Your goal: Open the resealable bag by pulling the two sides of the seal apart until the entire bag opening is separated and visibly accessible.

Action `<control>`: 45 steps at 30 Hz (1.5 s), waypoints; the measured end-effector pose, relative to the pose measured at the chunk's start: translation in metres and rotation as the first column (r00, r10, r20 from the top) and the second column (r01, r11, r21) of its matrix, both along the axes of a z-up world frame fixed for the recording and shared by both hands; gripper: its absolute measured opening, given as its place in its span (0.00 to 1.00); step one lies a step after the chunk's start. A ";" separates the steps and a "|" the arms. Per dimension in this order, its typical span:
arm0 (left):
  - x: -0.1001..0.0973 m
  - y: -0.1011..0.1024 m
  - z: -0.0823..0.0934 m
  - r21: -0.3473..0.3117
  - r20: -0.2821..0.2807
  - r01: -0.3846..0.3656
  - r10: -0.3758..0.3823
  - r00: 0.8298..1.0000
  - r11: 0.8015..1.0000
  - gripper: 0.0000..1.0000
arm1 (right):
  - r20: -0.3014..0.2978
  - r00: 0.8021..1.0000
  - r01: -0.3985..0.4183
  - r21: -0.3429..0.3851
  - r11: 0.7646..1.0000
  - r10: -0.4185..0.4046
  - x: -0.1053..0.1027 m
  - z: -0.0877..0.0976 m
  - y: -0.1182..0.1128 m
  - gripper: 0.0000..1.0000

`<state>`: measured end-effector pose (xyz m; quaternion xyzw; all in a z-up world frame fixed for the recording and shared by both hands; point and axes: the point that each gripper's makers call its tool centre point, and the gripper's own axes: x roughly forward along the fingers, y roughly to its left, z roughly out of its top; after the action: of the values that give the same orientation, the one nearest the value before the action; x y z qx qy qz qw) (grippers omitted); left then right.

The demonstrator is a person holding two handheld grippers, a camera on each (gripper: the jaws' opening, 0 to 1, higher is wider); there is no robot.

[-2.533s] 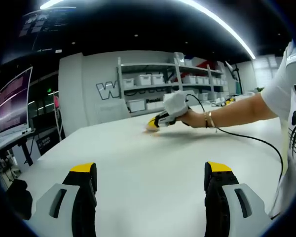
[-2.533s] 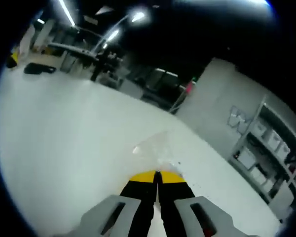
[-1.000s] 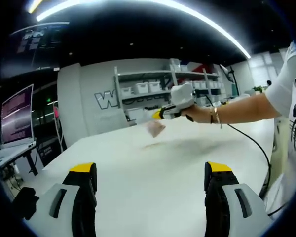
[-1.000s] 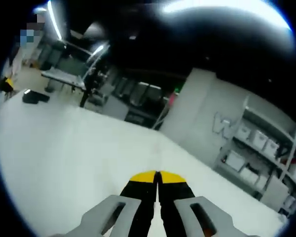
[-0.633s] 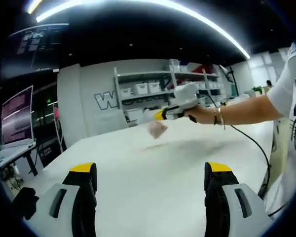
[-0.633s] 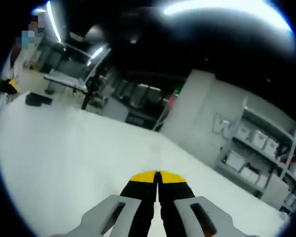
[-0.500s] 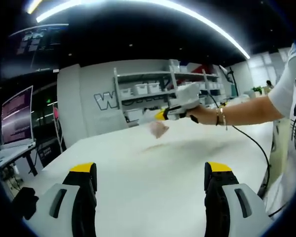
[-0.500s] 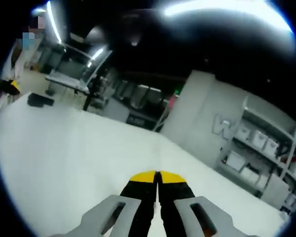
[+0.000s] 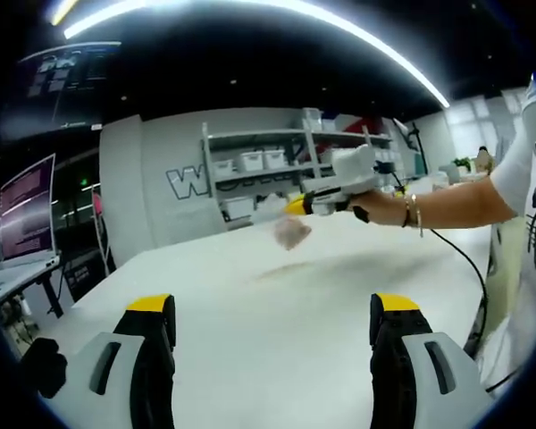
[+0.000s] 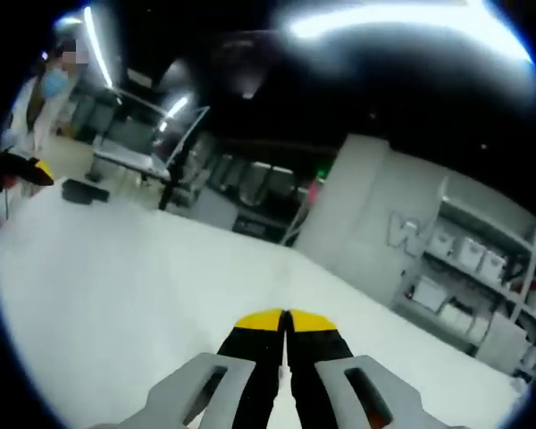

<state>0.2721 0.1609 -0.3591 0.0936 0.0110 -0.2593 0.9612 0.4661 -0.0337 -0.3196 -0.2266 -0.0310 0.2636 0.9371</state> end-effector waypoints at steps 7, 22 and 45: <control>0.000 -0.002 -0.001 0.002 -0.004 0.005 -0.005 1.000 1.000 0.89 | 0.005 1.000 -0.025 0.019 0.999 0.025 -0.020 0.002 0.002 0.00; 0.006 -0.008 -0.005 -0.001 -0.018 0.019 -0.019 1.000 1.000 0.88 | 0.000 0.998 -0.068 0.087 0.994 0.068 -0.052 0.006 -0.002 0.00; 0.006 -0.014 -0.018 -0.003 -0.046 0.038 -0.038 0.998 0.999 0.87 | -0.004 0.986 -0.162 0.188 0.969 0.166 -0.149 0.000 0.002 0.00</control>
<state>0.2783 0.1467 -0.3775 0.0866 0.0312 -0.2797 0.9557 0.3175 -0.0315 -0.3193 -0.1319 -0.0651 0.3381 0.9295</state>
